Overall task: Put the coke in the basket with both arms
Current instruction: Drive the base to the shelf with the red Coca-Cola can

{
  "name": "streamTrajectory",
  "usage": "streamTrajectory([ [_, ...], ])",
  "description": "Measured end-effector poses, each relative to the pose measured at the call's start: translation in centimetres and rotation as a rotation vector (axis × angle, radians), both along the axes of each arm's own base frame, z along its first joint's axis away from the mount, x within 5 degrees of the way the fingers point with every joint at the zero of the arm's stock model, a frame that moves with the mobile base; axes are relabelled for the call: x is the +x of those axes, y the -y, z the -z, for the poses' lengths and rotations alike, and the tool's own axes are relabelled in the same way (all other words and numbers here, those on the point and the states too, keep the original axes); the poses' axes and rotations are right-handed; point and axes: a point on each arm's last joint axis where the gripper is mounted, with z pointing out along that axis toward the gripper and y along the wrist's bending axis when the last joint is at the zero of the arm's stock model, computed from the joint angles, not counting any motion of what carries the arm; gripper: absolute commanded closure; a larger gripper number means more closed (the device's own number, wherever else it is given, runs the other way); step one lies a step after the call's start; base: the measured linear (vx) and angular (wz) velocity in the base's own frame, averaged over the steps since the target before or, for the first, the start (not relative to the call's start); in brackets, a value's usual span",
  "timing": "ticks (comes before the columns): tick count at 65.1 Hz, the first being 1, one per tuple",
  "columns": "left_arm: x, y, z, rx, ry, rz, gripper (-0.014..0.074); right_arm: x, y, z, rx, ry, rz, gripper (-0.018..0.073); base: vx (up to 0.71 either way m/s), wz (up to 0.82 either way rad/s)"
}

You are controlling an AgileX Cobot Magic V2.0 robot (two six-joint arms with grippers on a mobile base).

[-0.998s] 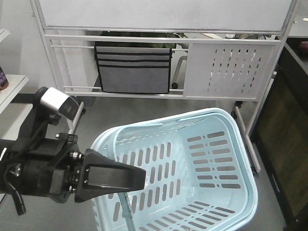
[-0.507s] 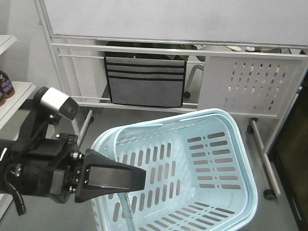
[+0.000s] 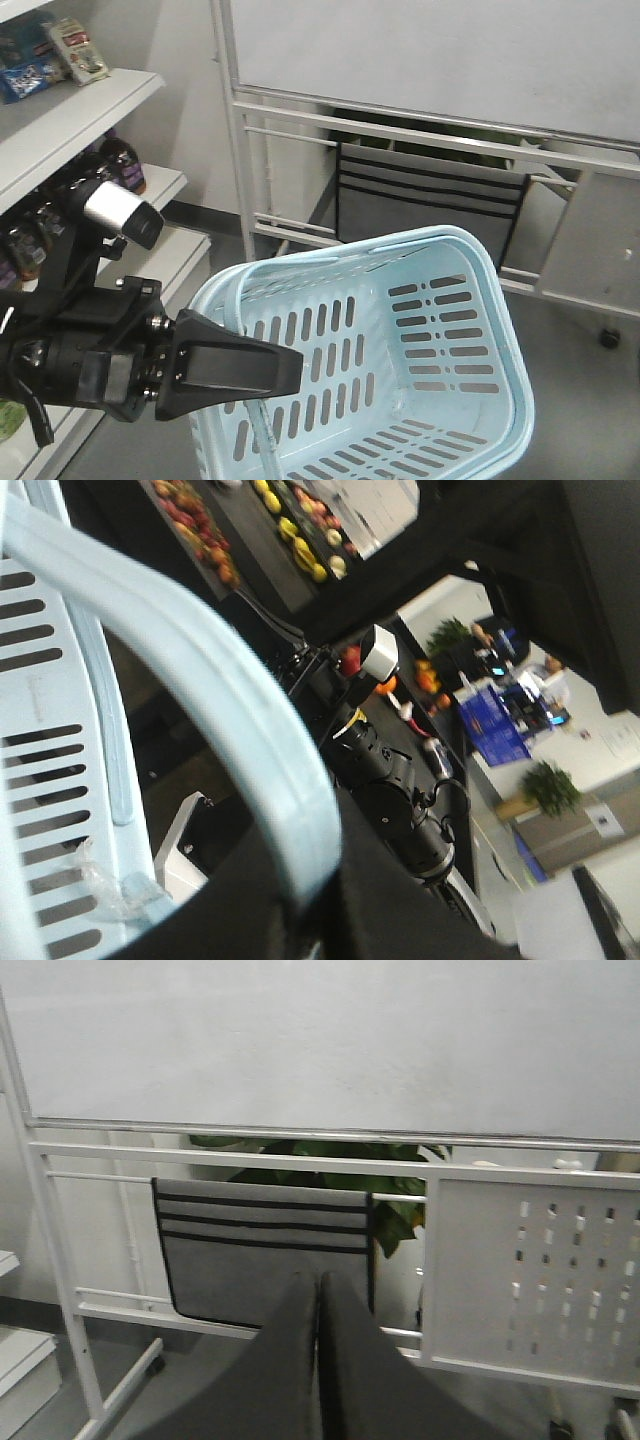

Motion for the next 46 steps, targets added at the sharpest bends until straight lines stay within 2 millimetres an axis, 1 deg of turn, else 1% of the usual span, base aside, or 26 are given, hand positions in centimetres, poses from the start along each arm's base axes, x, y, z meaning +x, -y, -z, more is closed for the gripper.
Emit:
streamTrajectory([
  [21,0.00,0.00,0.00,0.000,0.000,0.000,0.0603,0.00,0.00,0.00,0.000,0.000,0.000,0.0564,0.19,0.54],
  [46,0.00,0.00,0.00,0.000,0.000,0.000,0.0603,0.00,0.00,0.00,0.000,0.000,0.000,0.0564,0.13,0.48],
])
